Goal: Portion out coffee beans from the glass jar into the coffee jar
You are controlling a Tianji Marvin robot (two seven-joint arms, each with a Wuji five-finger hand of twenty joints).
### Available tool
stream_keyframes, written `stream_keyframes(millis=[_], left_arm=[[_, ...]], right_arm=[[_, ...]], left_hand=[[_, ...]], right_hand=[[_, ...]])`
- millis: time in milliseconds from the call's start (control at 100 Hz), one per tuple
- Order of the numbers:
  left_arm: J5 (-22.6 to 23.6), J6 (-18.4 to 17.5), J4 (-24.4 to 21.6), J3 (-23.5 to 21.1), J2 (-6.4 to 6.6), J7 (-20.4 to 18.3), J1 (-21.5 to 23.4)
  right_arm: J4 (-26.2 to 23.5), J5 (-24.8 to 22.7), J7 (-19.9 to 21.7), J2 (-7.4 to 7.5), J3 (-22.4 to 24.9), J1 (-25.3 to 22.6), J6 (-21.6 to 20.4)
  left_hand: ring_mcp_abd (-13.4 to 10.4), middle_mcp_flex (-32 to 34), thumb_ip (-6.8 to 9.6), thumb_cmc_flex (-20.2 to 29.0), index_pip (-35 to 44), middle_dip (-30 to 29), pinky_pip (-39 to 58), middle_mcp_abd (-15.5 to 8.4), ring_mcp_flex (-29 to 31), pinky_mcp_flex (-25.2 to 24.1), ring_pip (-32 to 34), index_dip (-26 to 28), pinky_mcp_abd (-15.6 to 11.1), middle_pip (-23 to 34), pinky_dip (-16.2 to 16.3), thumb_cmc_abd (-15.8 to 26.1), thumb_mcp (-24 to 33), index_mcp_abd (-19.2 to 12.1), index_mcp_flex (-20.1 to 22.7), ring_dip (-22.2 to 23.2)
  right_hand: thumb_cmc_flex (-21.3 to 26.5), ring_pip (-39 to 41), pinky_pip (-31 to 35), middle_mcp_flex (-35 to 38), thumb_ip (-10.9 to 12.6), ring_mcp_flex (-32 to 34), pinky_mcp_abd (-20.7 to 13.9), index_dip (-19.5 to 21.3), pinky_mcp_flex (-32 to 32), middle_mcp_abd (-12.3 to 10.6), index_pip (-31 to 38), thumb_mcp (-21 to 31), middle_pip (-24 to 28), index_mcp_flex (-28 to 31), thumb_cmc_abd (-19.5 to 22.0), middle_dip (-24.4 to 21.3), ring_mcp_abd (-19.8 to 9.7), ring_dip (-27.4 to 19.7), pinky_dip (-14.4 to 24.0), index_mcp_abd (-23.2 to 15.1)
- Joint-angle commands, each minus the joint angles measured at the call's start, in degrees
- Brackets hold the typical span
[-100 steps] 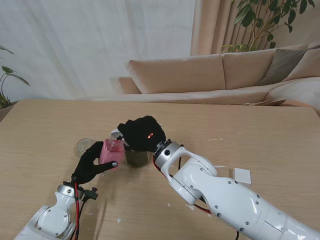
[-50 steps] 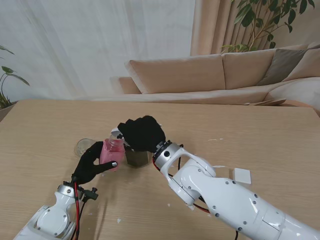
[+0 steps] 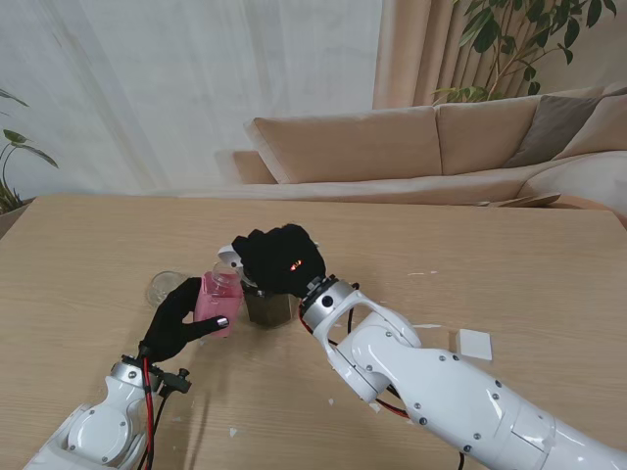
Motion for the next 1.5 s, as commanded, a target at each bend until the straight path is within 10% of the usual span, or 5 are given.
stream_keyframes(millis=[0,1090,1490], left_arm=[[0.43,0.37,-0.23,0.11,-0.4,-0.4,0.18],[1.21,-0.18,0.37,-0.37,-0.65,0.73,-0.1],[2.09,-2.21,0.41,-1.74,-0.79,1.84,0.23]], right_arm=[[-0.82,1.67,1.14,-0.37,0.55,-0.94,-0.64],[-1.0,2.65,3.93,-0.48,3.55,-1.77,2.13],[9.98,9.08,7.41,-1.07,-0.54,6.87,0.19]], left_hand=[[-1.41,6.19,1.67,13.94,13.54,5.41,-0.5,-8.35,0.63,-0.23,0.06,3.67,-0.78,10.72,0.39,11.08,18.76,-11.05,4.83,1.12],[-1.33,6.16,1.65,13.94,13.5,5.47,-0.5,-8.28,0.62,-0.23,0.06,3.66,-0.78,10.75,0.39,11.06,18.91,-10.94,4.84,1.18],[-1.32,6.16,1.63,13.94,13.51,5.41,-0.61,-8.3,0.64,-0.2,0.05,3.66,-0.8,10.74,0.44,11.05,18.94,-10.96,4.87,1.15]], right_hand=[[2.64,1.6,16.85,1.54,0.35,0.53,-5.16,0.34,1.92,-1.46,0.66,1.07,1.58,1.27,0.81,0.76,1.16,0.16,1.05,-0.9],[2.78,1.71,16.75,1.49,0.3,0.54,-5.28,0.14,2.03,-1.52,0.81,0.89,1.68,1.18,0.96,0.81,1.09,0.16,1.19,-0.98],[2.57,1.72,16.81,1.47,0.19,0.58,-5.14,0.21,2.01,-1.74,0.91,0.85,1.73,1.11,1.03,0.8,0.89,0.13,1.18,-1.3]])
